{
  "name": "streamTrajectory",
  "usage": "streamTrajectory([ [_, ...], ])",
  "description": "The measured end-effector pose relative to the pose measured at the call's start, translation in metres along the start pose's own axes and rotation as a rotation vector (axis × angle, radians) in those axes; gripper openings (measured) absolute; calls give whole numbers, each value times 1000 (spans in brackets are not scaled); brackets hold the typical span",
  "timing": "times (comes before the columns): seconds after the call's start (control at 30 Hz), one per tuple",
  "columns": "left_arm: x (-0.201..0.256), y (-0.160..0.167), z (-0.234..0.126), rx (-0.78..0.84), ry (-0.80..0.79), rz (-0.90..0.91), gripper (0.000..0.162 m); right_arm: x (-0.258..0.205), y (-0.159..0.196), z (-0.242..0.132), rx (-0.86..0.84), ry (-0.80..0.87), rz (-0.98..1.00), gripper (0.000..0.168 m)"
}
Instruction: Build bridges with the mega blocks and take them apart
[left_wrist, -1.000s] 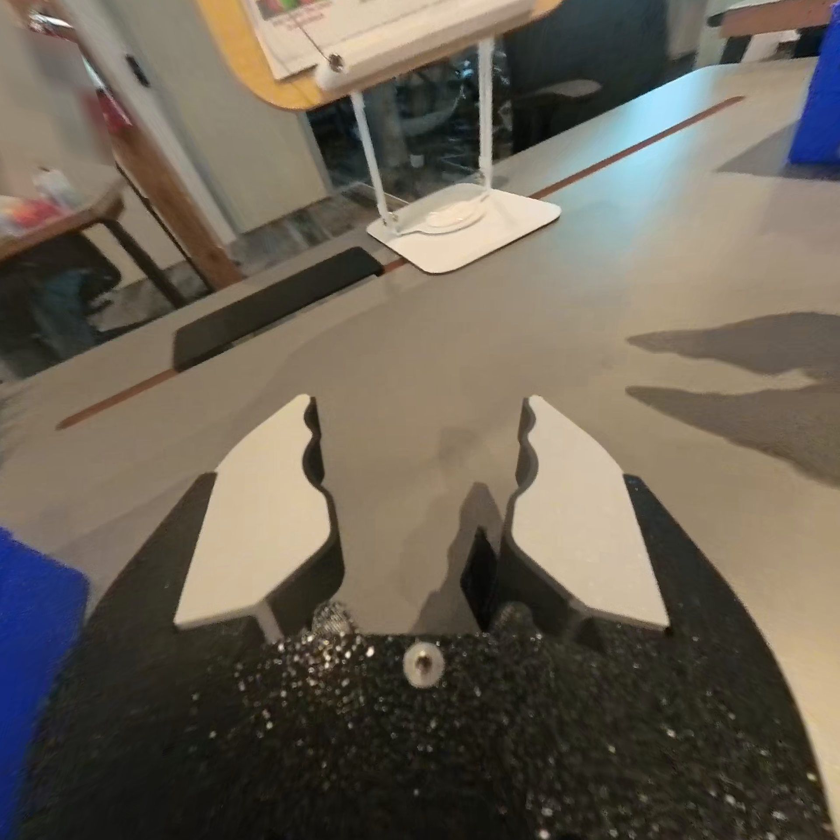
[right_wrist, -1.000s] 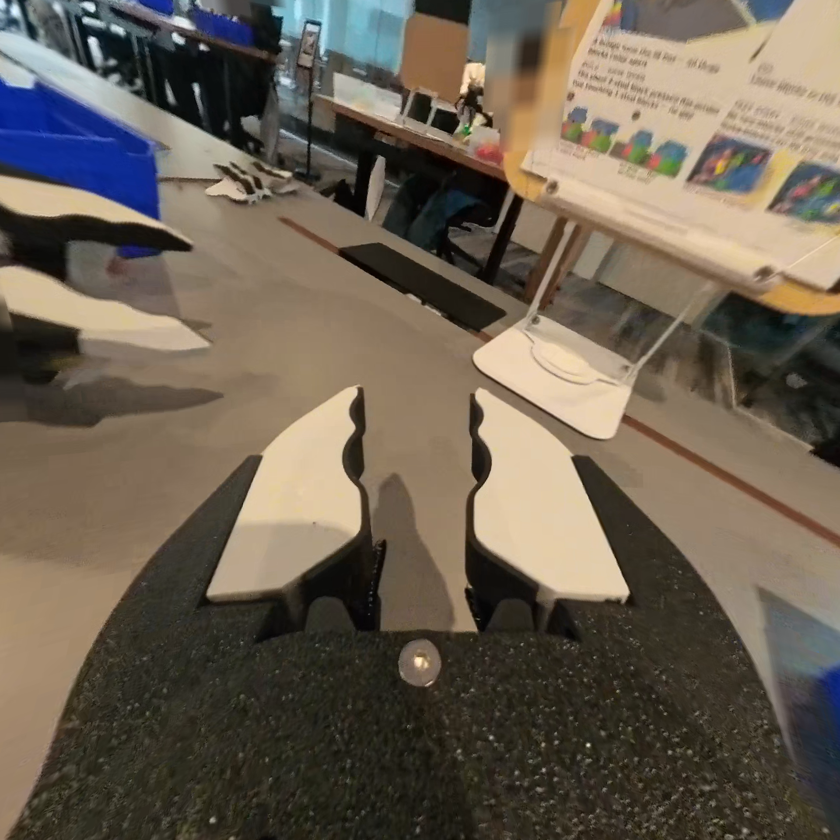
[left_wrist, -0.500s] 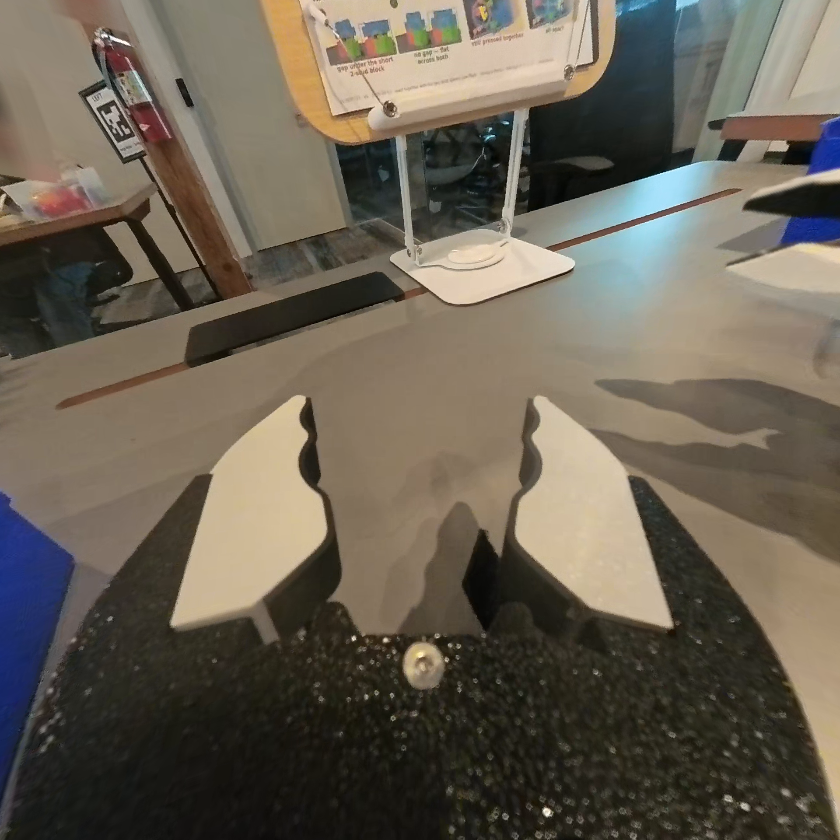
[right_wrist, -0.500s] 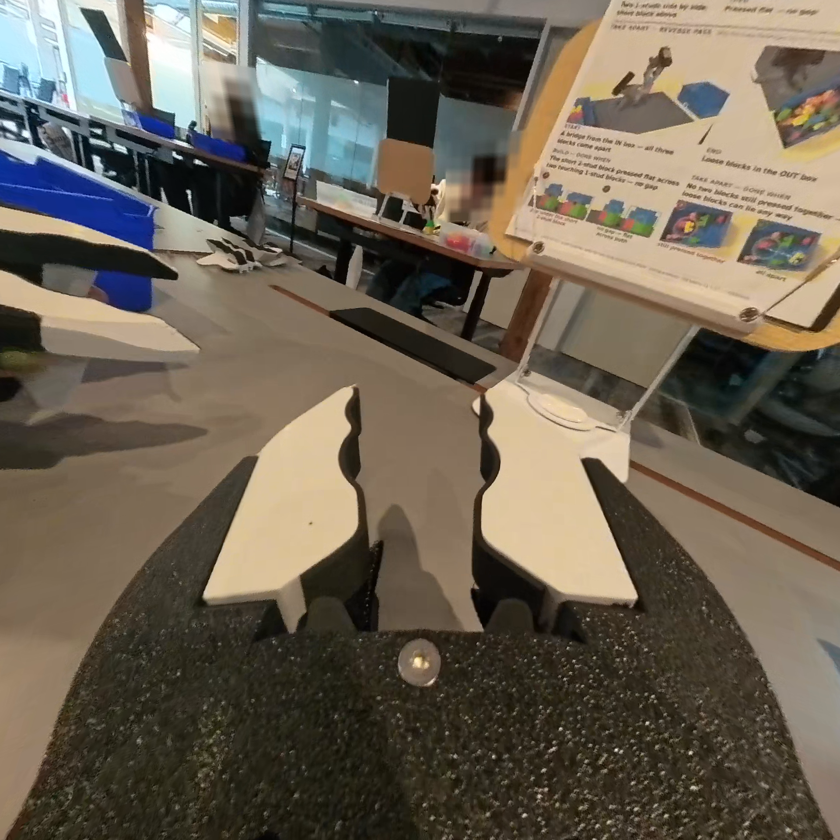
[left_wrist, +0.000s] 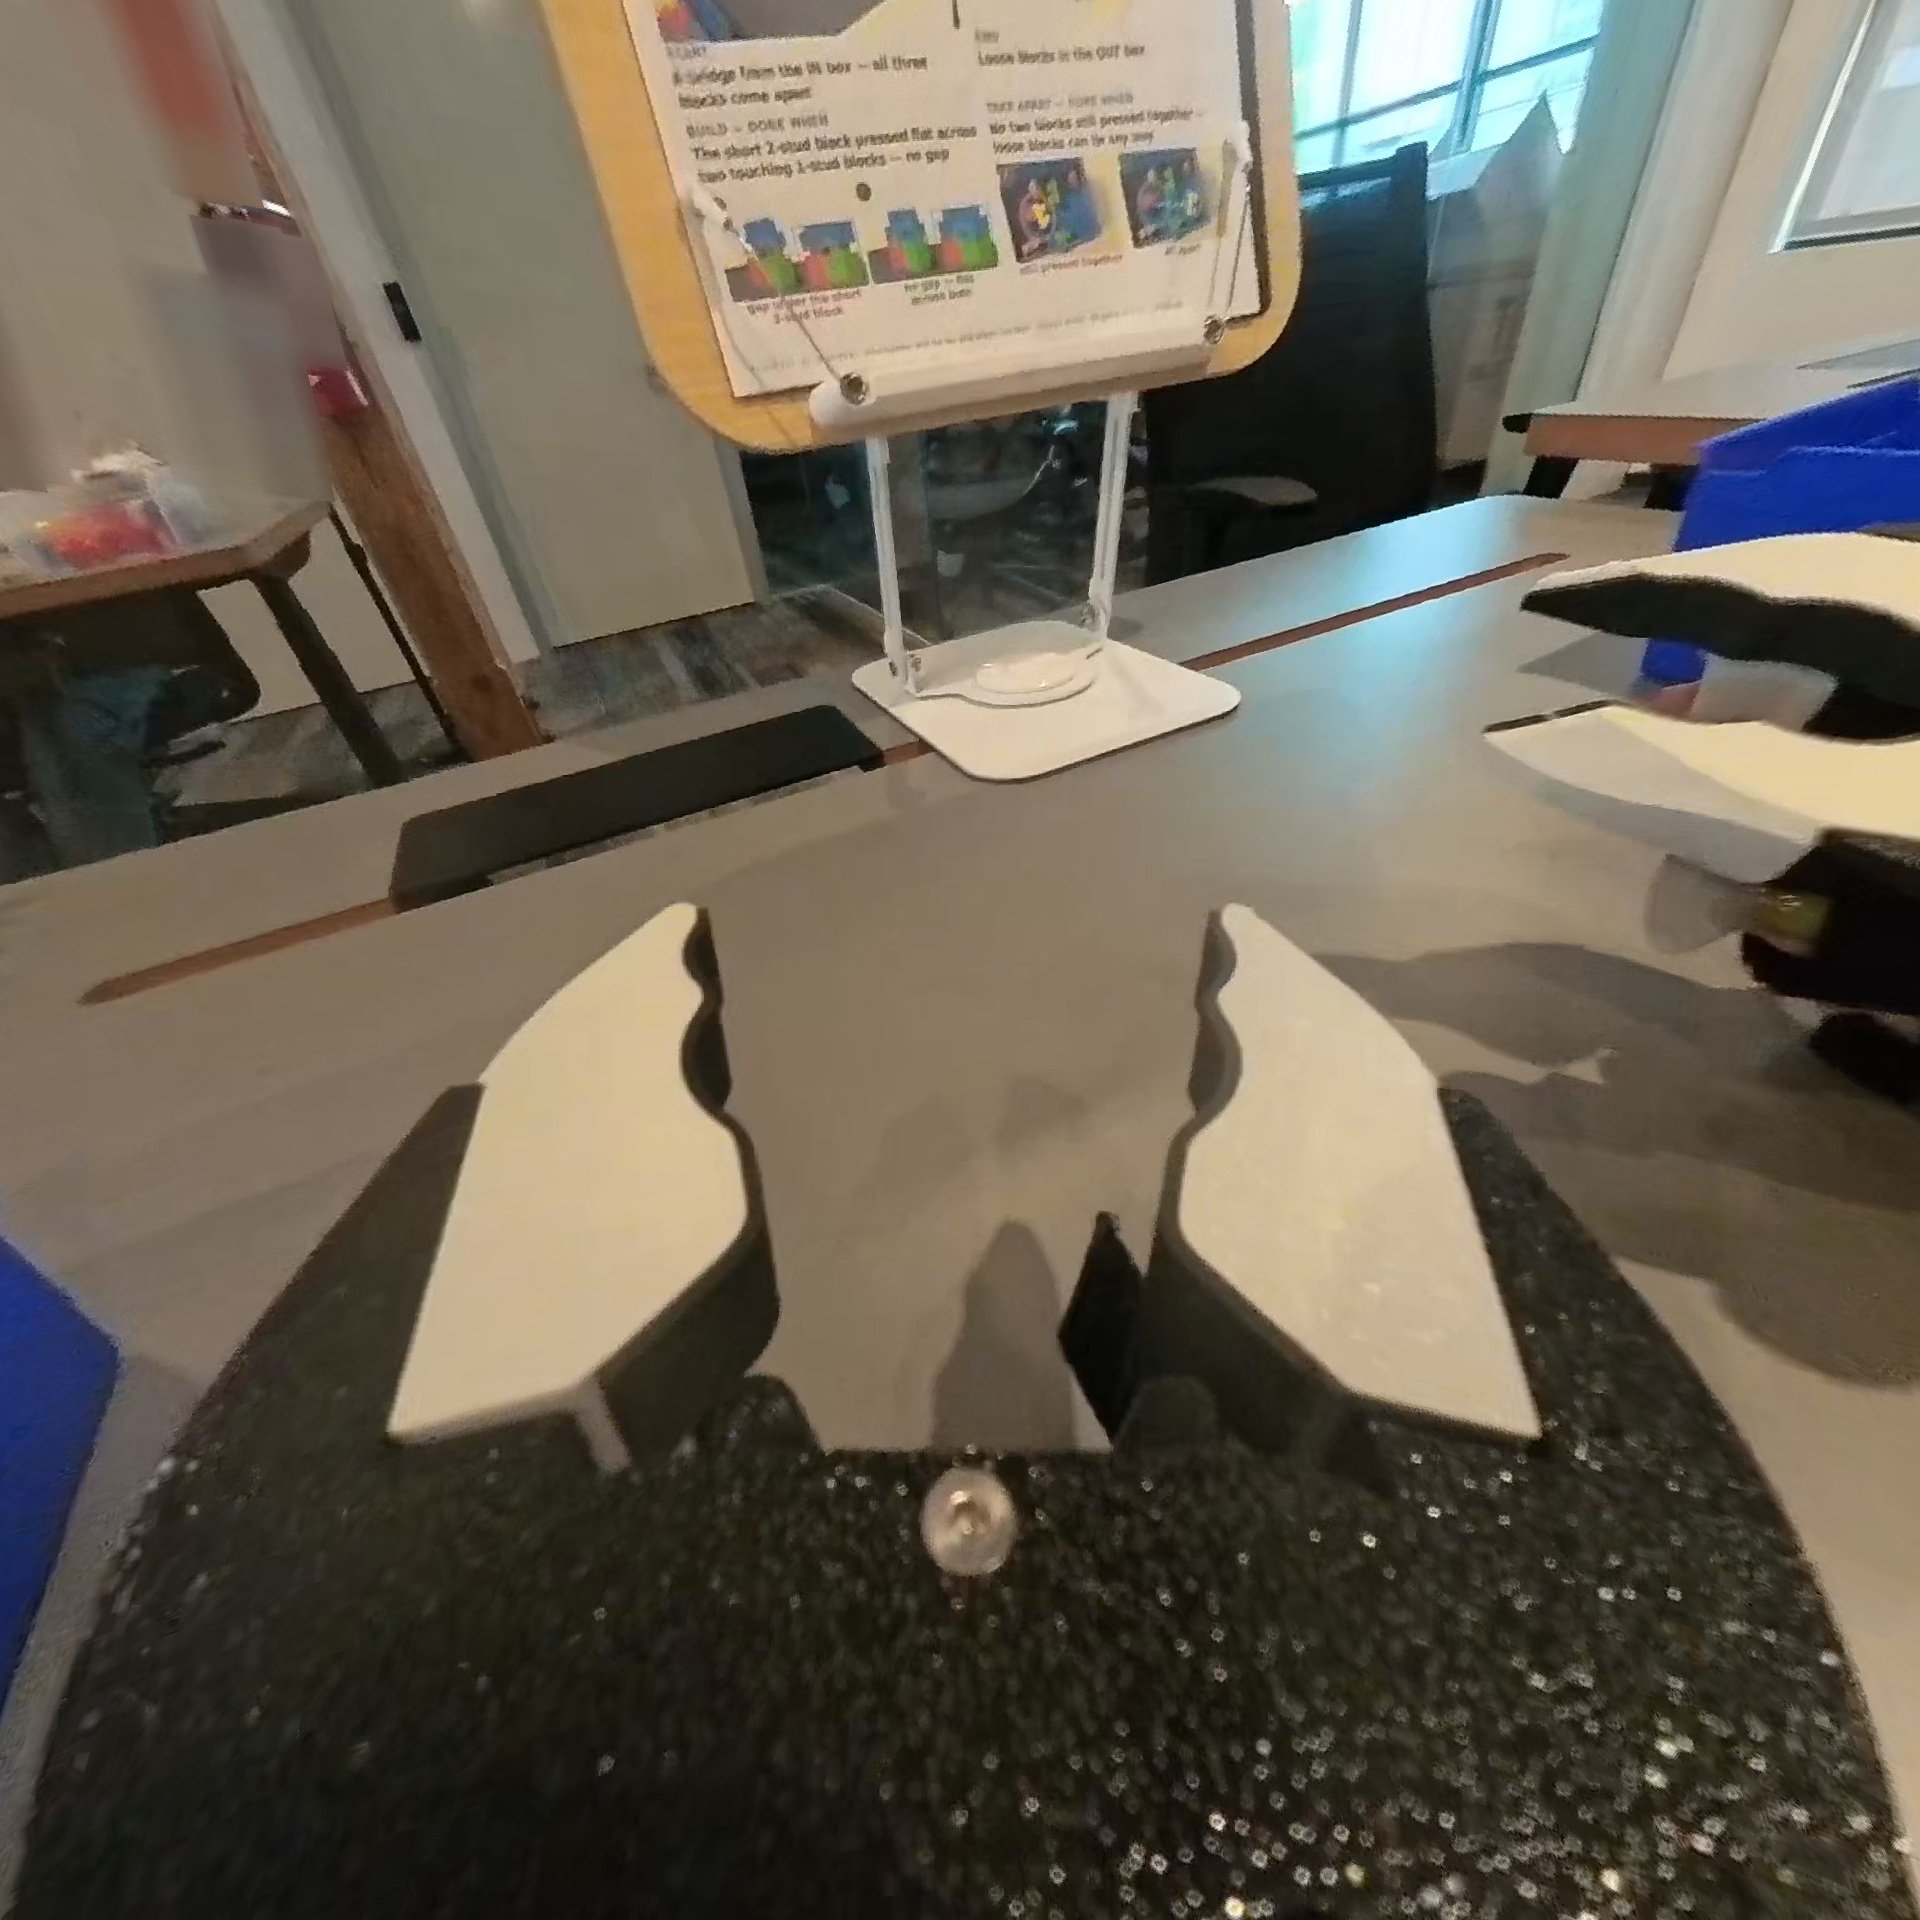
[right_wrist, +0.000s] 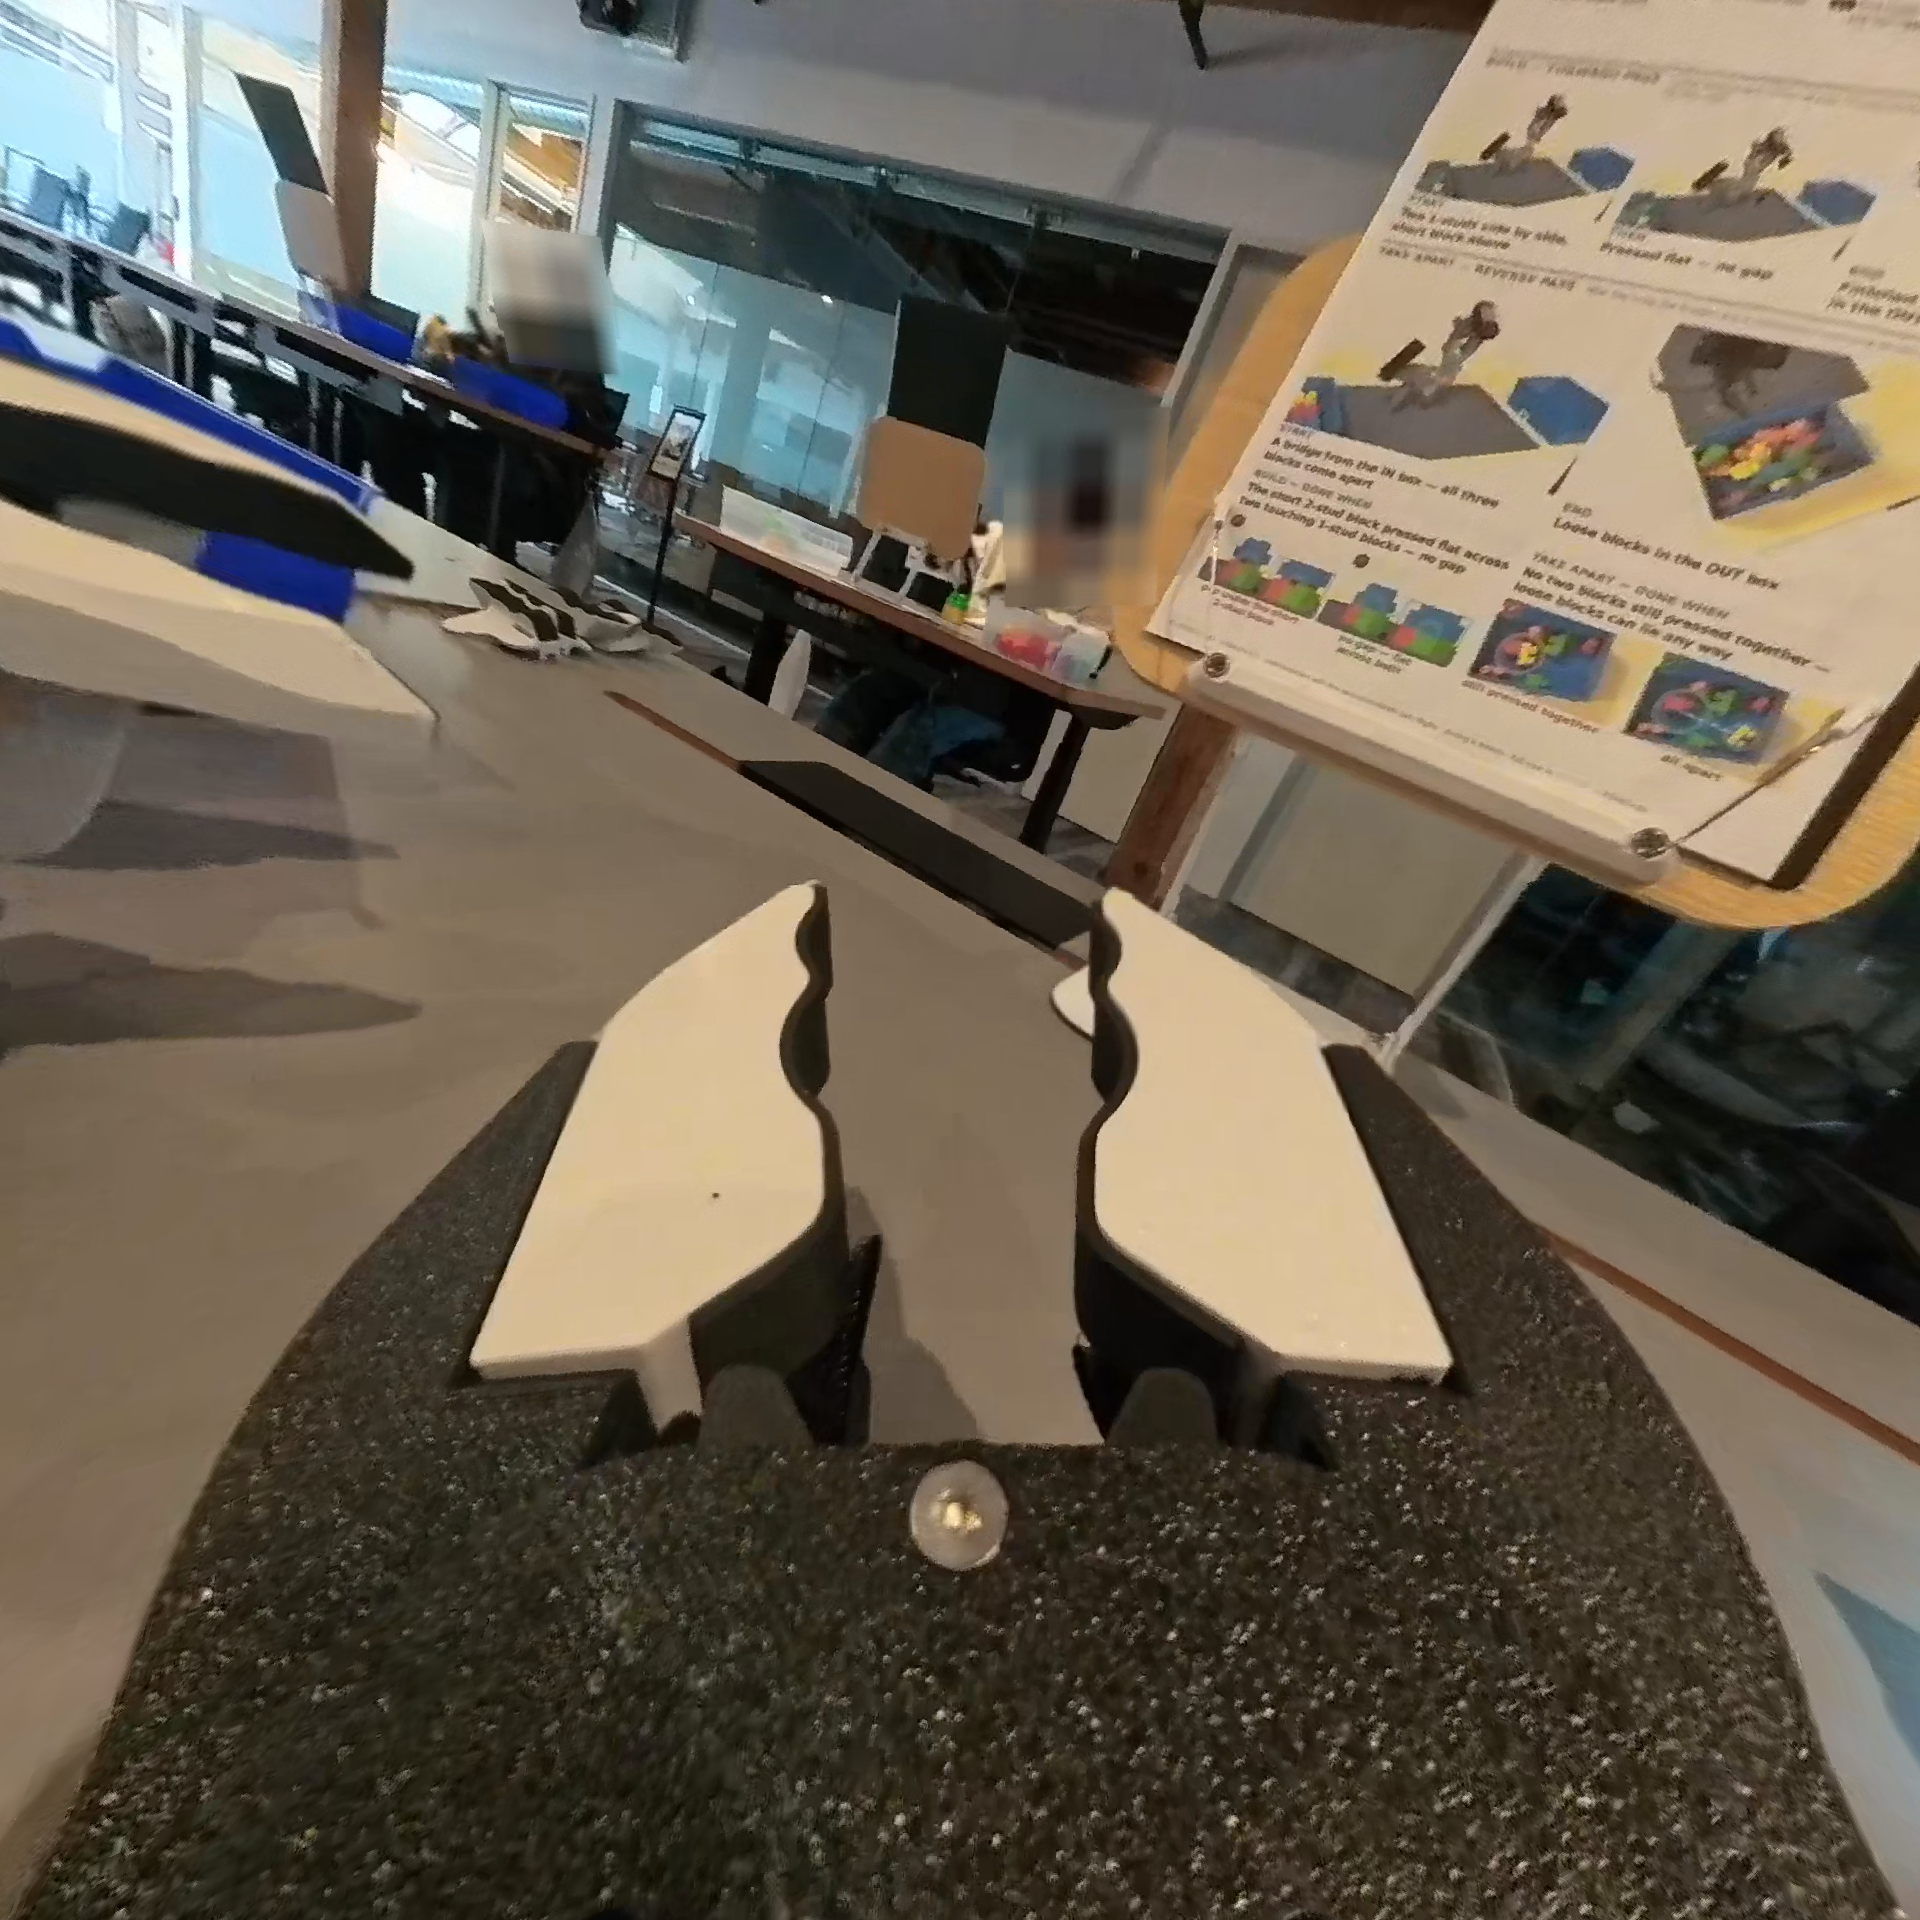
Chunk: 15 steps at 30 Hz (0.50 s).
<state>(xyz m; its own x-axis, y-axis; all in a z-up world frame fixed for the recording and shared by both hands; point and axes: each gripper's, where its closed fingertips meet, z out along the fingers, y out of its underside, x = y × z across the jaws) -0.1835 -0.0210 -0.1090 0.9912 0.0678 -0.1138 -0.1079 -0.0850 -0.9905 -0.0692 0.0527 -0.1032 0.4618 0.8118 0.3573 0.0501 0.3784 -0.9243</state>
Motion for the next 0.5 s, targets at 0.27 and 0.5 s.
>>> streamTrajectory([
  [0.27, 23, -38, -58, 59, 127, -43, 67, -10, -5, -1, 31, -22, -85, 45],
  [0.5, -66, -57, -166, -46, -100, 29, 50, -6, -5, 1, 33, -11, -42, 41],
])
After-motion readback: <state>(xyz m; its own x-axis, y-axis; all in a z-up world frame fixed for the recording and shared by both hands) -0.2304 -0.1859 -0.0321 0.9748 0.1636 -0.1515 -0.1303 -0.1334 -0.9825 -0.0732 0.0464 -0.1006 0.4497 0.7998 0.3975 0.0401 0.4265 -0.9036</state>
